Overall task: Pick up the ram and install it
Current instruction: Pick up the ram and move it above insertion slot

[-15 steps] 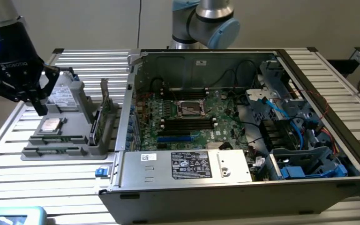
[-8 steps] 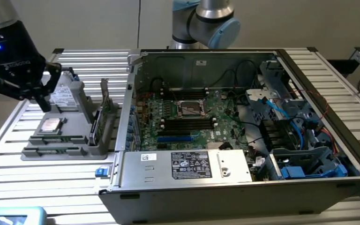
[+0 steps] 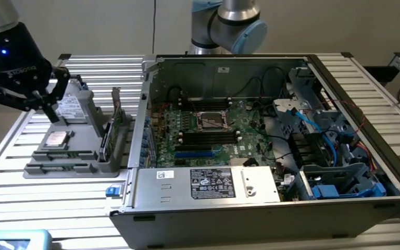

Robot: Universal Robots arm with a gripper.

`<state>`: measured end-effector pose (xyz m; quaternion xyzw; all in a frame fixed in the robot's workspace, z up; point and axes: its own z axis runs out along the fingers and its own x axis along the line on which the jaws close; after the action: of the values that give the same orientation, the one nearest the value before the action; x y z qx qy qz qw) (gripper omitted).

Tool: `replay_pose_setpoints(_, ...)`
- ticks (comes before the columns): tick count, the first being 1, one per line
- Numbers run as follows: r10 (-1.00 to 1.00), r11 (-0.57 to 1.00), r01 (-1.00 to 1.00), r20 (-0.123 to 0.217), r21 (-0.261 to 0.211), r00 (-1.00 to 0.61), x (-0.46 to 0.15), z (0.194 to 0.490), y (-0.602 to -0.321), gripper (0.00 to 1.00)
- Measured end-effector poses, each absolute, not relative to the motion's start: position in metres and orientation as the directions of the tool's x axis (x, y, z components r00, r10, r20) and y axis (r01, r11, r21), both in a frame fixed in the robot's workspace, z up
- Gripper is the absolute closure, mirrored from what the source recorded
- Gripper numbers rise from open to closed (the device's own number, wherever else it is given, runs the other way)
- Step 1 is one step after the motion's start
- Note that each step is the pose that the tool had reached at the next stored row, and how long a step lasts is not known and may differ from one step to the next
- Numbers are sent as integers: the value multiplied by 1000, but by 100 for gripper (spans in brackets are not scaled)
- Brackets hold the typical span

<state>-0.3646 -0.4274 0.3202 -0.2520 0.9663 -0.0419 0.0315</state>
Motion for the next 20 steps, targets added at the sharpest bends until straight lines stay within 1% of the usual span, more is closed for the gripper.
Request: replay_pose_setpoints(20, -767, 641, -762, -37, -95, -641, -365, 319, -427, 89)
